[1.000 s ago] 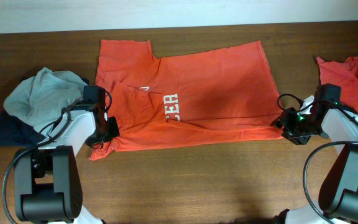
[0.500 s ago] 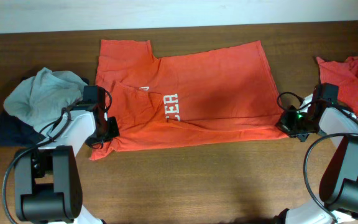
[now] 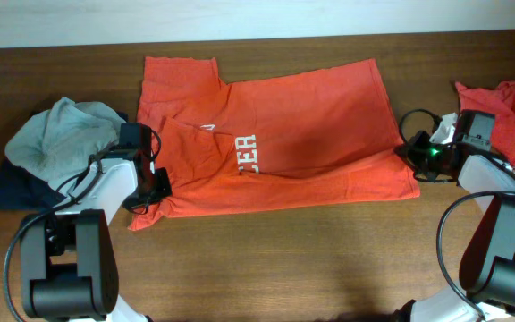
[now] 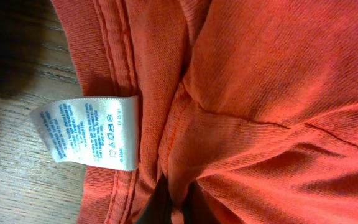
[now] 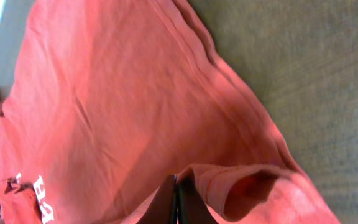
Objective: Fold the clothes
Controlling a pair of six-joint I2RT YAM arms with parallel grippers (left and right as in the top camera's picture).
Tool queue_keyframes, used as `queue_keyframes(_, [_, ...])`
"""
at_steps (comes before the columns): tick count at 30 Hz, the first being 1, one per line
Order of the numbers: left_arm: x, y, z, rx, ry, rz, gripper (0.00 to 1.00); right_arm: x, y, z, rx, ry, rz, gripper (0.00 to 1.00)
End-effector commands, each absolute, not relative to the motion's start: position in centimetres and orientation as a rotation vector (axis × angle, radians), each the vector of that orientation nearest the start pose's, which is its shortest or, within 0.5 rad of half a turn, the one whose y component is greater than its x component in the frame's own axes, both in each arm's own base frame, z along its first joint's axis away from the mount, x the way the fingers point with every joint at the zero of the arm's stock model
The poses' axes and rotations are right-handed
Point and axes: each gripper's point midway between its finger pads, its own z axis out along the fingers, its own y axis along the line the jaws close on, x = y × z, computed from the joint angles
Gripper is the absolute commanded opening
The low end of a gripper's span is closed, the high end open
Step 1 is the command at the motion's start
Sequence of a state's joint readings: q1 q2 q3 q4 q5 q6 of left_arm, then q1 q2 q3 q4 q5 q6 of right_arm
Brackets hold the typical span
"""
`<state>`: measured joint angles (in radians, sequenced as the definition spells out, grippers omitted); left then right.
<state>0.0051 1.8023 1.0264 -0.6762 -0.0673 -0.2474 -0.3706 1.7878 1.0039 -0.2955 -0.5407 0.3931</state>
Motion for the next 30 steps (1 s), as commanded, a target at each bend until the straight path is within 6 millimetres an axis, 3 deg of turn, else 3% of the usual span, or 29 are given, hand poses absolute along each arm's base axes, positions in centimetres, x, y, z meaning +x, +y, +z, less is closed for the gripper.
queue_keyframes(1, [30.6,2.7,-1.9,-0.382,3.057,0.191,0.01,40.6,-7.1,4.4,0.816,2.43,0.663,0.04])
queue_keyframes(3, [30.6,2.7,-1.9,-0.382,3.057,0.191,0.01,40.8,-7.7,4.4,0.821,2.425,0.62,0.05])
queue_keyframes(4, [30.6,2.7,-1.9,-0.382,3.057,0.191,0.01,40.8,-7.9,4.3,0.823,2.423,0.605,0.17])
queue_keyframes(5, [30.6,2.7,-1.9,-0.382,3.058,0.191,0.01,40.9,-7.9,4.4,0.821,2.42,0.602,0.38])
queue_keyframes(6, [30.5,2.7,-1.9,-0.382,3.059,0.192,0.01,40.9,-7.9,4.4,0.822,2.42,0.603,0.46])
queue_keyframes(10, [30.4,2.8,-1.9,-0.382,3.063,0.206,0.01,40.6,-7.6,4.2,0.827,2.432,0.619,0.54])
queue_keyframes(15, [30.4,2.9,-1.9,-0.381,3.062,0.208,0.03,39.4,-5.9,4.0,0.819,2.481,0.727,0.48])
queue_keyframes(17, [30.8,2.5,-1.6,-0.252,3.072,0.176,0.1,38.3,-5.4,3.5,0.854,2.529,0.744,0.39])
queue_keyframes(21, [32.7,1.0,1.0,-0.125,3.01,0.062,0.18,36.7,-4.8,2.8,0.911,2.593,0.761,0.26])
queue_keyframes(24, [34.9,-1.8,4.4,0.113,2.883,-0.066,0.2,36.0,-4.4,2.7,0.932,2.617,0.783,0.14])
queue_keyframes(25, [35.6,-3.8,5.8,0.294,2.807,-0.132,0.2,36.0,-3.9,2.9,0.891,2.619,0.821,0.08])
queue_keyframes(28, [35.9,-8.5,7.6,0.613,2.659,-0.267,0.19,36.3,-2.6,3.9,0.733,2.6,0.931,0.07])
queue_keyframes(30, [35.7,-11.2,7.8,0.749,2.601,-0.304,0.15,36.6,-1.7,4.4,0.642,2.588,0.969,0.05])
